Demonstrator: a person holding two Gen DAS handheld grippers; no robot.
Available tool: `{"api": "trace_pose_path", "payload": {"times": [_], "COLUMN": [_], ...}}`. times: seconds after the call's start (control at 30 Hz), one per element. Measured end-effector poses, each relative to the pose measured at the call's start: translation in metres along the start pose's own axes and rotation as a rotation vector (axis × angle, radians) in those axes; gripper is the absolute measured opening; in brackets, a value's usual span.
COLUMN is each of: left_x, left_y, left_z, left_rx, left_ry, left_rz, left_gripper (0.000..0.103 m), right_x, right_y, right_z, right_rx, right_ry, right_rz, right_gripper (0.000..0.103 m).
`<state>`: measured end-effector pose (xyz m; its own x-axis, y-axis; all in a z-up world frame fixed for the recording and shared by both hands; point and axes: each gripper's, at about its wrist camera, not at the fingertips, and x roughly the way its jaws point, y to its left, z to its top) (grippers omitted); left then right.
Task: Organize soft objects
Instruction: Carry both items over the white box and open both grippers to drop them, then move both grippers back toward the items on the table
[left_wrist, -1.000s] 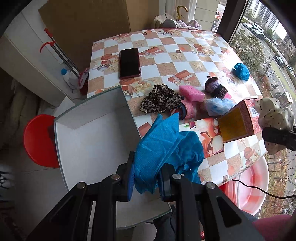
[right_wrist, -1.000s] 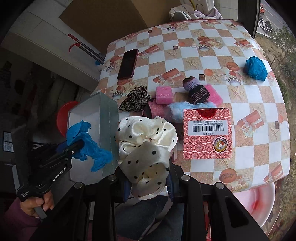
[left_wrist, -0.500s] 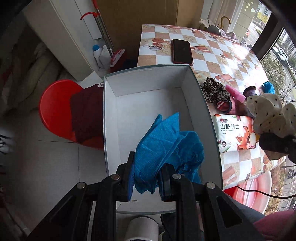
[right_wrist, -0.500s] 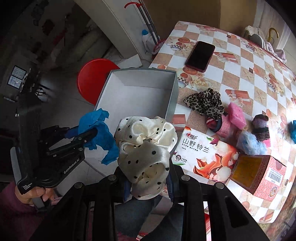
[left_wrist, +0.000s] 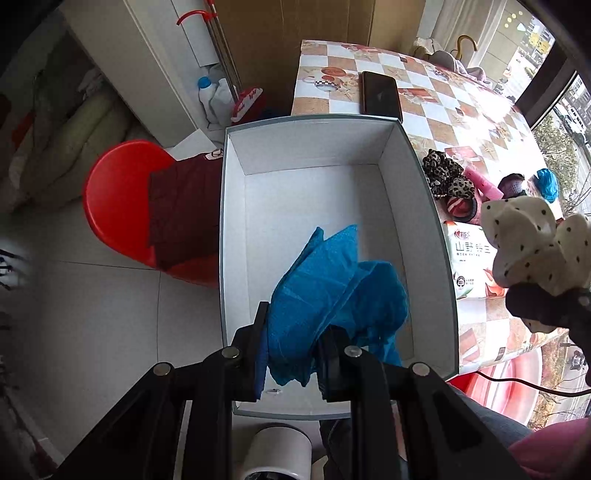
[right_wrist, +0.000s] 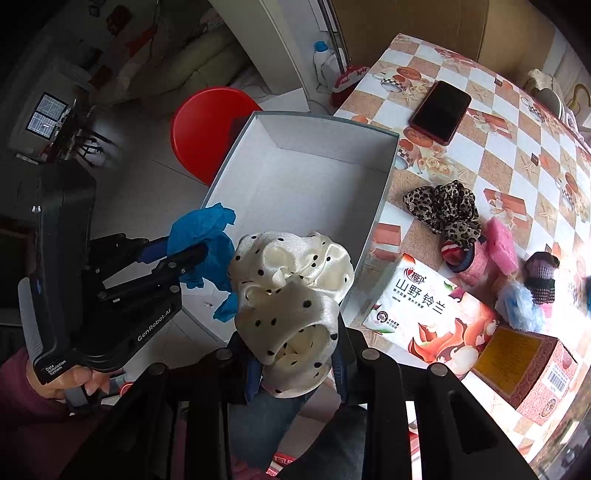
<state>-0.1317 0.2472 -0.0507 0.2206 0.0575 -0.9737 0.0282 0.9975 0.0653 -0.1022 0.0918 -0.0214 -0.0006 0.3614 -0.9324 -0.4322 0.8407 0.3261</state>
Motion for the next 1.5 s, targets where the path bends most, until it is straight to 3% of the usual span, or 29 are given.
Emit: {"api": "trace_pose_path", "payload": {"times": [0.5,0.73,0.87,0.93,0.97,1.0,1.03,1.1,1.17,1.33,1.5], "left_x": [0.035,0.038,0.035,0.033,0.033,0.032,0.031,0.03,0.028,0.012,-0.024], "left_y": [0.009,0.008,0.008,0.008,0.008,0.008,0.009,0.011,0.014,0.01,-0.035], "left_z": [-0.021,-0.025,-0.024,-0.024,-0.024,-0.024,-0.024,-0.023,-0.021,-0.004,0.043], "left_rx": [-0.02,-0.026,-0.023,-0.02,-0.02,-0.02,-0.023,-0.032,-0.047,-0.048,0.087], "left_ry": [0.103,0.11,0.092,0.08,0.077,0.071,0.065,0.056,0.048,0.014,-0.085], "left_rz": [0.031,0.025,0.022,0.027,0.029,0.03,0.026,0.025,0.024,-0.015,-0.074], "left_gripper": [0.023,0.025,0.032,0.042,0.05,0.056,0.059,0.08,0.085,0.09,0.091], "right_x": [0.051,0.058,0.062,0.062,0.061,0.06,0.059,0.055,0.051,0.016,-0.062], "right_y": [0.021,0.026,0.029,0.032,0.032,0.032,0.032,0.031,0.026,0.002,-0.056], "right_z": [-0.007,-0.009,-0.006,-0.006,-0.006,-0.006,-0.006,-0.006,-0.005,-0.009,-0.01], "right_rx": [-0.096,-0.117,-0.126,-0.129,-0.129,-0.127,-0.125,-0.117,-0.106,-0.016,0.148], "right_ry": [0.143,0.16,0.161,0.156,0.151,0.144,0.137,0.125,0.114,0.037,-0.142], "right_rz": [0.033,0.04,0.042,0.045,0.049,0.053,0.055,0.054,0.026,0.042,-0.02], "right_gripper": [0.032,0.032,0.034,0.05,0.066,0.075,0.079,0.09,0.103,0.103,0.103]}}
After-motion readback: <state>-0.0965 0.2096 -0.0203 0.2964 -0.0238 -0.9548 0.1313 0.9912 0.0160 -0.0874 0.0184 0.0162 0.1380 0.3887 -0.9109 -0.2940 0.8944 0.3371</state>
